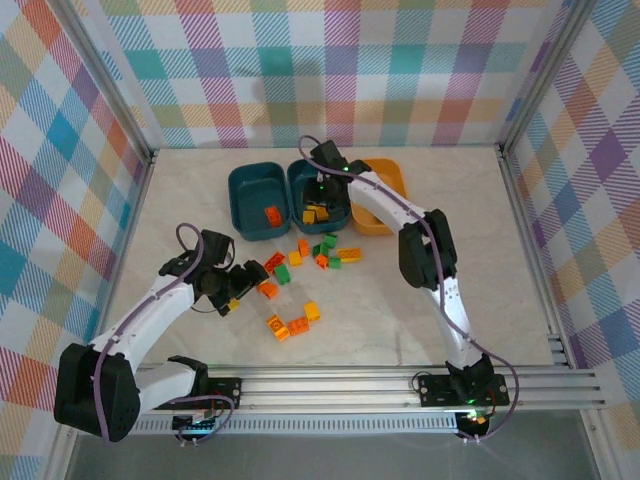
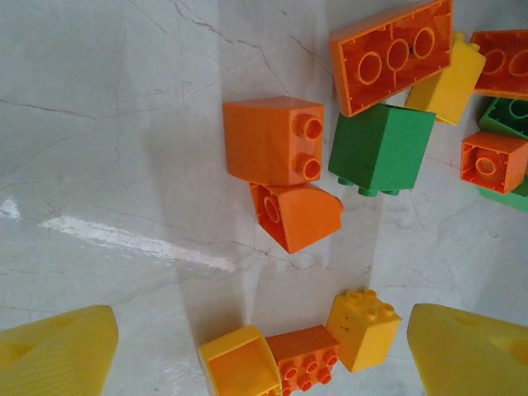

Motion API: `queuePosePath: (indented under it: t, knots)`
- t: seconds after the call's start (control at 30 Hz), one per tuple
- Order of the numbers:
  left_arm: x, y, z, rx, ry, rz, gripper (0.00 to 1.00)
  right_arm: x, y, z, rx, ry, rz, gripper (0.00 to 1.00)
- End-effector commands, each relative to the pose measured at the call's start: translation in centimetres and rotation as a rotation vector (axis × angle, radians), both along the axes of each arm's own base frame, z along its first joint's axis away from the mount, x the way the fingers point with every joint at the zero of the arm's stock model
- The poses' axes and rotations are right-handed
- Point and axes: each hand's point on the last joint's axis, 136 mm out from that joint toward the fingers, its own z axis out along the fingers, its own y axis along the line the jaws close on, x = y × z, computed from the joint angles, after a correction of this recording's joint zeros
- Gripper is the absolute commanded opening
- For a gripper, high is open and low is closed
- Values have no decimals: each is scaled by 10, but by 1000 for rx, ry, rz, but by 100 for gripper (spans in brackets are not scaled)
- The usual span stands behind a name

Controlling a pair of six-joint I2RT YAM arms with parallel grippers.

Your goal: Sort the legos into containers by color

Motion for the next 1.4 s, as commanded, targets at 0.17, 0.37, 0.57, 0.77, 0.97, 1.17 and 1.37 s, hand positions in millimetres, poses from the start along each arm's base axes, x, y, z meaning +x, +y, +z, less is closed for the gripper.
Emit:
queuePosePath:
  t: [0.17,0.37,0.57,0.77,0.97,1.17,1.37]
  knots:
    - [-4,-5,-6,-35,50,17,90,-8,-16,21,-67,12,33,57]
    - [-2,-13,-3,-32,34,-1,87,-42,-29,60,-43,-74,40,53]
    - [2,-3,4,43,12,-9,87,-107,2,43,-94,-92,160,40]
    - [11,26,21,79,-22,74,89,-119,22,14,-221,-81,186,42]
    - [2,42,27,106,-35,111,90,-110,17,-1,-346,-65,142,46]
    - [-6,42,20,90,-34,127,90,-112,23,-20,-346,-24,162,46]
    - [-4,40,20,83,-31,116,91,-113,34,-35,-331,22,197,43]
